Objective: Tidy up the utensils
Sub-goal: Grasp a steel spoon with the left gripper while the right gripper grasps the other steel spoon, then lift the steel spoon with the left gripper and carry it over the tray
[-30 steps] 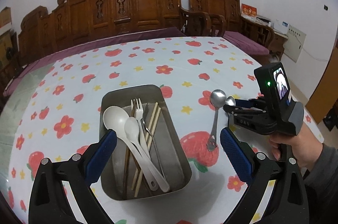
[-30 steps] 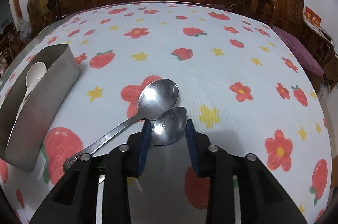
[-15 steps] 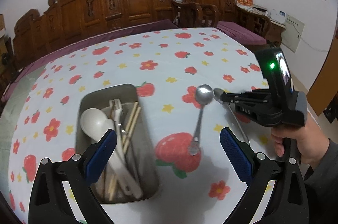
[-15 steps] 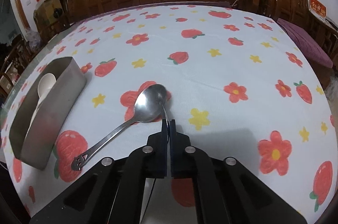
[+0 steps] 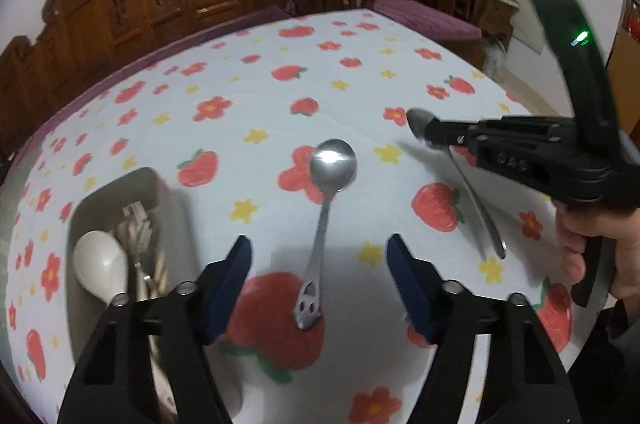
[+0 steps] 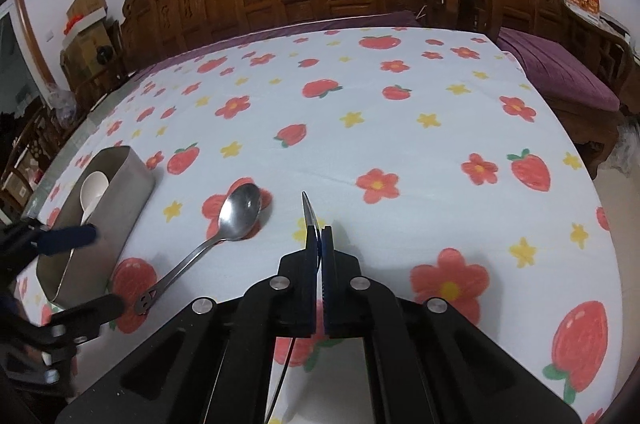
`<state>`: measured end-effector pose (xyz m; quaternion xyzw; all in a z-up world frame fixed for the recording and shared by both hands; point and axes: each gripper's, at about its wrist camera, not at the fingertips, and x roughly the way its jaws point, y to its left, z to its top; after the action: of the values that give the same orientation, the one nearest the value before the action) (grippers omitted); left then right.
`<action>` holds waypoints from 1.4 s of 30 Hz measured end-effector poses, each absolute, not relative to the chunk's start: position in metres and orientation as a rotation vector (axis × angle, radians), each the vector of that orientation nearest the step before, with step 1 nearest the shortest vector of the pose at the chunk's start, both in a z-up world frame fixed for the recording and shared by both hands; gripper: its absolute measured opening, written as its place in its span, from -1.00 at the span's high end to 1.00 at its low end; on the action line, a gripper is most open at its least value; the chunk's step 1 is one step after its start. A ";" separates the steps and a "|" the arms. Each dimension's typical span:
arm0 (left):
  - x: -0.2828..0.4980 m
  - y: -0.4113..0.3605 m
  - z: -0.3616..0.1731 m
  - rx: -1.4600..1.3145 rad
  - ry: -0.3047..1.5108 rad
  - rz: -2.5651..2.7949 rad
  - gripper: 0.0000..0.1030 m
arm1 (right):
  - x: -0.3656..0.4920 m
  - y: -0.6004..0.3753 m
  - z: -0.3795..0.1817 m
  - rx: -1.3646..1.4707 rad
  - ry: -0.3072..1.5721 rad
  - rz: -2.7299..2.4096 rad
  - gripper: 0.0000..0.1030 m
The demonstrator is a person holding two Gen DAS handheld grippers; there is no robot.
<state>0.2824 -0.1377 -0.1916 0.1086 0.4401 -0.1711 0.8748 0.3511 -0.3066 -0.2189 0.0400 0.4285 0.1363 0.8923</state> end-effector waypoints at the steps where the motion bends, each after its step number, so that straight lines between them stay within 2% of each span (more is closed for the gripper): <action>1: 0.286 -0.140 -0.195 0.227 0.930 -0.362 -0.11 | 0.351 -0.309 -0.218 0.087 0.887 0.283 0.95; 3: 0.296 -0.145 -0.202 0.226 0.970 -0.367 0.12 | 0.352 -0.312 -0.218 0.098 0.885 0.283 0.95; 6: 0.307 -0.149 -0.211 0.229 1.007 -0.369 0.29 | 0.352 -0.314 -0.217 0.111 0.882 0.290 0.95; 11: 0.317 -0.150 -0.223 0.224 1.058 -0.360 0.40 | 0.352 -0.312 -0.217 0.110 0.882 0.301 0.95; 14: 0.321 -0.150 -0.230 0.225 1.087 -0.354 0.63 | 0.352 -0.311 -0.216 0.113 0.879 0.305 0.95; 20: 0.326 -0.148 -0.235 0.207 1.102 -0.342 0.68 | 0.351 -0.309 -0.216 0.105 0.881 0.309 0.95; 21: 0.326 -0.149 -0.235 0.208 1.102 -0.342 0.81 | 0.351 -0.309 -0.216 0.103 0.881 0.310 0.95; 22: 0.326 -0.149 -0.235 0.210 1.100 -0.342 0.85 | 0.351 -0.308 -0.216 0.103 0.881 0.310 0.95; 42: 0.301 -0.142 -0.210 0.211 1.022 -0.353 0.89 | 0.346 -0.297 -0.210 0.092 0.870 0.329 0.95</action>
<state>0.3013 -0.1416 -0.2095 0.1003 0.4856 -0.1676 0.8521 0.3461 -0.2973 -0.2104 0.0444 0.4194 0.1586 0.8927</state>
